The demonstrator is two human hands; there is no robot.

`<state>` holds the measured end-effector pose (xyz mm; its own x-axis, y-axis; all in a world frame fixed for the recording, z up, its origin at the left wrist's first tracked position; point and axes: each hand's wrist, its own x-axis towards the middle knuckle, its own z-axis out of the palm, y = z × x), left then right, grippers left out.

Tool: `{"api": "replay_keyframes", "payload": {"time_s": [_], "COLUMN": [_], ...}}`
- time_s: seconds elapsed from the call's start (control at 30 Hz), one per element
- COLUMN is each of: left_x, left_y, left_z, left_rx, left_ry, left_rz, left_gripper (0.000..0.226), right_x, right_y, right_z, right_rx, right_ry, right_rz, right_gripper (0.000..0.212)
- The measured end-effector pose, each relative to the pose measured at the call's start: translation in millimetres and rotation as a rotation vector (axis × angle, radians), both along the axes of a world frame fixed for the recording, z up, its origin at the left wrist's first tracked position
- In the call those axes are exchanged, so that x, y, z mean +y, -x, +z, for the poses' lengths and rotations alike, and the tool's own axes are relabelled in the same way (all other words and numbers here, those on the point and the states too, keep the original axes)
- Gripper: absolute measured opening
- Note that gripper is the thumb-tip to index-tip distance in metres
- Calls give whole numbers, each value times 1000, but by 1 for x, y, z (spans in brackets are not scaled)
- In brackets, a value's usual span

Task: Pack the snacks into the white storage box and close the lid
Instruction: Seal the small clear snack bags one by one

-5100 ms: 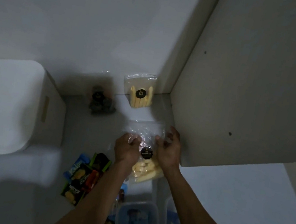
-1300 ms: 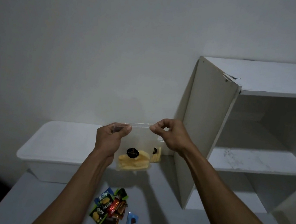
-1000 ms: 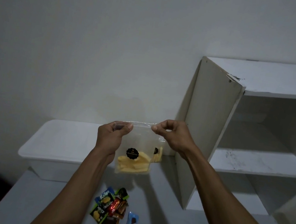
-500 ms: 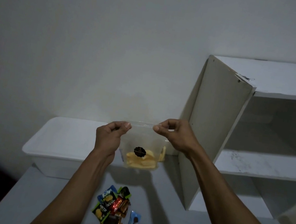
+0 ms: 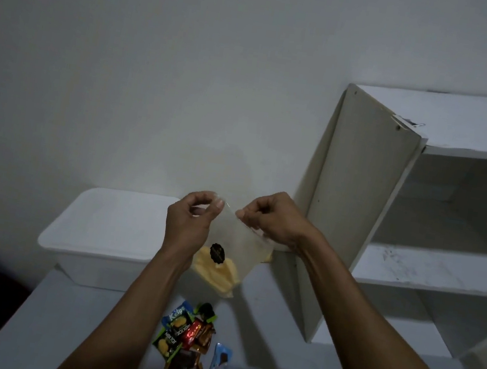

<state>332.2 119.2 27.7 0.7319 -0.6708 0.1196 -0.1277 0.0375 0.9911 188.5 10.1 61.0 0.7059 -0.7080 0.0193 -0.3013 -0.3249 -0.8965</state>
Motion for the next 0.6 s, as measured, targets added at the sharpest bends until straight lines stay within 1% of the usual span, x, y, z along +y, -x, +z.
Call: {"api": "replay_keyframes", "payload": {"time_s": [0.07, 0.1, 0.23, 0.43, 0.53, 0.6], "left_x": [0, 1, 5, 1, 1, 0], "left_y": [4, 8, 20, 19, 20, 17], "left_z": [-3, -3, -4, -14, -11, -12], "left_rx": [4, 4, -12, -16, 1, 55], "left_ry": [-43, -63, -133, -134, -145, -132], "left_rz": [106, 130, 95, 127, 125, 136], "left_gripper": [33, 36, 24, 35, 32, 30], "right_x": [6, 10, 21, 27, 30, 31], "right_y": [-6, -9, -17, -21, -19, -16], "right_z": [-10, -15, -30, -41, -43, -45], "right_rx": [-40, -55, -87, -98, -120, -114], "right_ry": [-34, -42, -60, -118, -157, -161], "right_rz": [-87, -115, -162, -211, -227, -180], "right_gripper": [21, 21, 23, 28, 28, 24]}}
